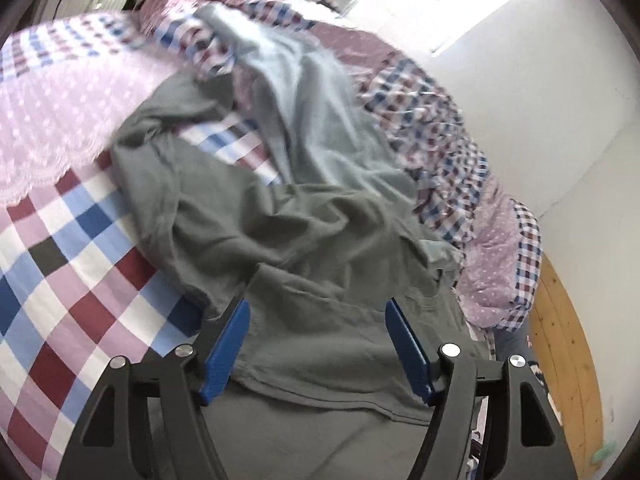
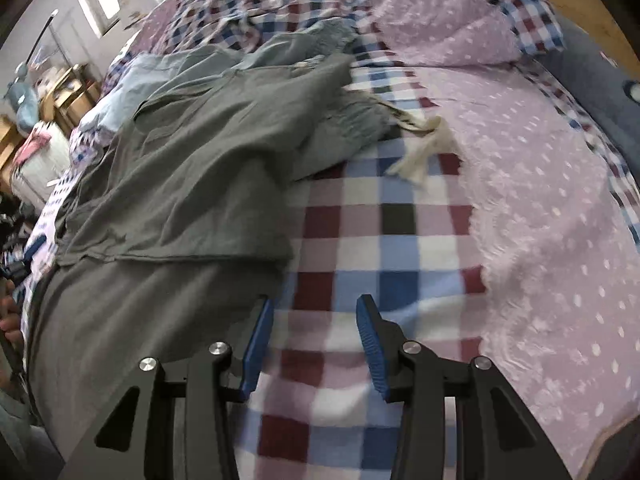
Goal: Fold clothes
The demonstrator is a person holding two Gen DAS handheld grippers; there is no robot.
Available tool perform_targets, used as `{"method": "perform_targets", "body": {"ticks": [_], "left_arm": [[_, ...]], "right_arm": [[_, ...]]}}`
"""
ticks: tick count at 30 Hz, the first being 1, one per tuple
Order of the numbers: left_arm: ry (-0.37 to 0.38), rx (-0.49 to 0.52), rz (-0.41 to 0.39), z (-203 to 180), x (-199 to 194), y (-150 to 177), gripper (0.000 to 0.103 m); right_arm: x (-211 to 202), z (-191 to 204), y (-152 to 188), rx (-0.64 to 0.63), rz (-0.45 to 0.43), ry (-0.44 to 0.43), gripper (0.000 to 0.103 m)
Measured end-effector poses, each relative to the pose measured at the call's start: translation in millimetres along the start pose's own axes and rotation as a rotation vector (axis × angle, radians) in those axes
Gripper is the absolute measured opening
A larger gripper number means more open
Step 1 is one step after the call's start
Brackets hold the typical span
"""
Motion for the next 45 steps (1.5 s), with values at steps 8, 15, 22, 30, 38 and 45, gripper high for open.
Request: {"method": "perform_targets", "body": {"ticks": [8, 15, 22, 30, 38, 45], "left_arm": [[-0.021, 0.012, 0.031, -2.6, 13.2, 16.9, 0.074], [-0.016, 0.002, 0.030, 0.6, 12.0, 19.2, 0.074], [-0.017, -0.009, 0.041, 2.4, 13.5, 21.0, 0.074], [-0.011, -0.049, 0.047, 9.5, 12.2, 18.7, 0.074], [-0.003, -0.054, 0.067, 9.3, 12.8, 19.0, 0.074], [-0.010, -0.060, 0.068, 12.3, 12.8, 19.4, 0.074]], "right_arm": [[24.0, 8.5, -8.8, -0.016, -0.041, -0.021, 0.048], [29.5, 17.1, -12.5, -0.036, -0.064, -0.104, 0.048], [33.9, 20.9, -11.9, -0.019, -0.065, -0.116, 0.003], [10.9, 24.0, -19.6, -0.174, -0.016, 0.253, 0.000], [-19.5, -15.2, -15.1, -0.047, -0.078, 0.340, 0.000], [0.4, -23.8, 0.0, 0.097, -0.095, -0.095, 0.030]]}}
Point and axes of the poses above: each gripper's, at about its wrist camera, not at the fingertips, and x roughly the way its jaws point, z to its left, y to its underside, the point moved 3 cm from there along x, roughly the way its jaws point, and after that the axes turned 3 degrees about -x, right-handed, at the moved point
